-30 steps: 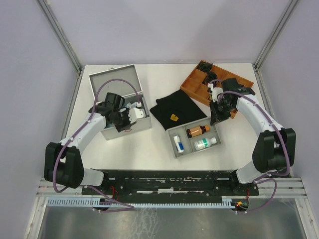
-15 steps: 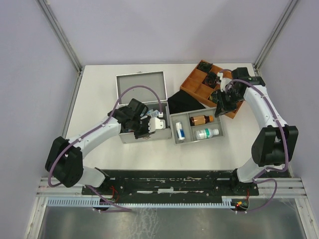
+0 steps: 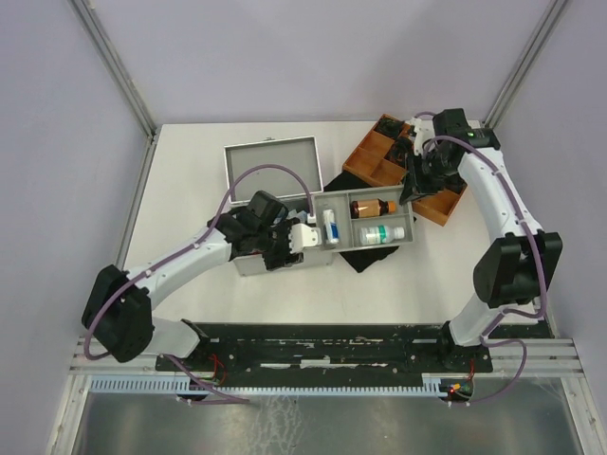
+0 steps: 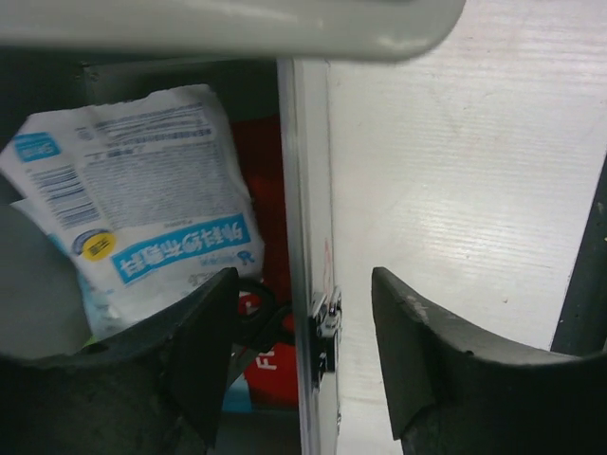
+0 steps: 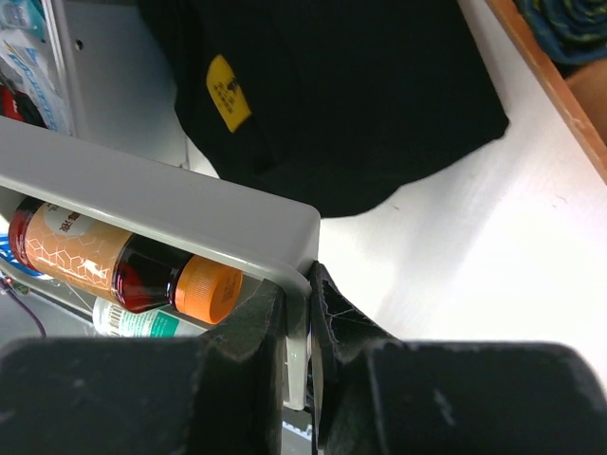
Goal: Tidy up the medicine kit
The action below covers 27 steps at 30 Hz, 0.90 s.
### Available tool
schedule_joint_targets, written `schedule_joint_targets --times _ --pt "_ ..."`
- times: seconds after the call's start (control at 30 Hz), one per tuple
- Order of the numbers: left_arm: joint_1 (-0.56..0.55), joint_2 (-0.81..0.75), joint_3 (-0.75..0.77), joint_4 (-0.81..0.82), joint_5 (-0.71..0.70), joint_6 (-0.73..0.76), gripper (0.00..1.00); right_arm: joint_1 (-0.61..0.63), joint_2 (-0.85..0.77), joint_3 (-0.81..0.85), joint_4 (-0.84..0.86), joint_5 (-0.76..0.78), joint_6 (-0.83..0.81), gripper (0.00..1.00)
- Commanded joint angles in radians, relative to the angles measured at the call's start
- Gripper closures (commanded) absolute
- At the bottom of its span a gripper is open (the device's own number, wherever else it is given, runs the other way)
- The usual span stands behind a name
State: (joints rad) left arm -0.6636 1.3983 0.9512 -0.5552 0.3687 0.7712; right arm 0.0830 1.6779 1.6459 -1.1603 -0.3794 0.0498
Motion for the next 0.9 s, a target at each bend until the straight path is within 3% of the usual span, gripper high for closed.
schedule_joint_targets --times 0.0,0.3,0.47,0.6,0.87 --pt "0.01 -0.122 0.005 -0.027 -0.082 -0.016 0.33 0.078 0.023 0.074 0.06 -0.023 0.134 1.0" --pt "0.034 -0.297 0.048 -0.181 -0.203 -0.038 0.19 0.199 0.109 0.159 0.182 -0.019 0.275 0.99" --pt "0.078 -0.337 0.116 -0.233 -0.252 -0.108 0.19 0.269 0.164 0.194 0.24 -0.027 0.343 0.99" --pt "0.175 -0.329 0.182 -0.236 -0.203 -0.222 0.19 0.307 0.197 0.205 0.272 -0.027 0.387 1.0" --pt "0.392 -0.211 0.271 -0.242 -0.069 -0.448 0.31 0.373 0.219 0.196 0.32 -0.036 0.436 1.0"
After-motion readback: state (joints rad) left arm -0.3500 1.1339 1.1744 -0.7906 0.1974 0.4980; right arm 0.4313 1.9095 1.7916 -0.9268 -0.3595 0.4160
